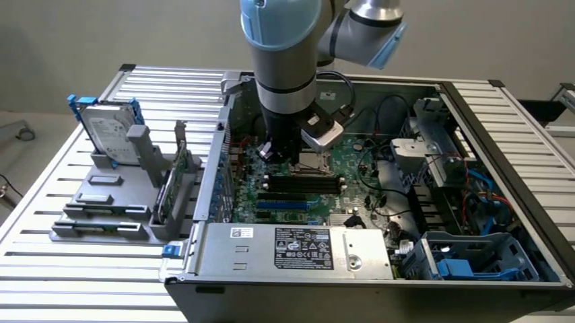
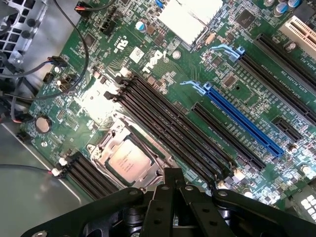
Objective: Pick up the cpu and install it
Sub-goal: 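Install the first cpu locking lever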
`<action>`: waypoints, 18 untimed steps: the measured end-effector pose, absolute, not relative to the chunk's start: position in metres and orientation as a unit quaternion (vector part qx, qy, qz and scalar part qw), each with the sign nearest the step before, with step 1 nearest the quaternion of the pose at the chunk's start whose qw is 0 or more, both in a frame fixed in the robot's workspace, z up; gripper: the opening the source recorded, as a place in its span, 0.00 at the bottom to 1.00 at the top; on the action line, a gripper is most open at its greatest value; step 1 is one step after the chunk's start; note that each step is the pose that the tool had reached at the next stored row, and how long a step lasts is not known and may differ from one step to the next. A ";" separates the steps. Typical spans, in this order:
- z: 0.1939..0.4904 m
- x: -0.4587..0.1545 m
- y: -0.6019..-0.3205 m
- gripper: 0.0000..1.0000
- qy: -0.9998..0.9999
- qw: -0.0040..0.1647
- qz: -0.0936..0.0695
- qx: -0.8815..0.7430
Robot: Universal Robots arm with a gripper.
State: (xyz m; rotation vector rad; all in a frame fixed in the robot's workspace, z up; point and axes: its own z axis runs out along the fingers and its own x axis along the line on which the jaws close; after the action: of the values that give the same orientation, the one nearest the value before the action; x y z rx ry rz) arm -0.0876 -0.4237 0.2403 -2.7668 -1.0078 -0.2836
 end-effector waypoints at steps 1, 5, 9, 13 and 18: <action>0.240 -0.088 -0.424 0.11 -0.339 0.092 -0.095 -0.931; 0.237 -0.088 -0.423 0.11 -0.339 0.093 -0.096 -0.931; 0.234 -0.089 -0.423 0.11 -0.339 0.094 -0.095 -0.931; 0.231 -0.090 -0.422 0.11 -0.339 0.095 -0.094 -0.931; 0.225 -0.091 -0.420 0.11 -0.339 0.095 -0.094 -0.931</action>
State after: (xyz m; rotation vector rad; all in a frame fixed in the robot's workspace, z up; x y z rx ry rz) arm -0.0909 -0.4200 0.2251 -2.7617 -1.0041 -0.2776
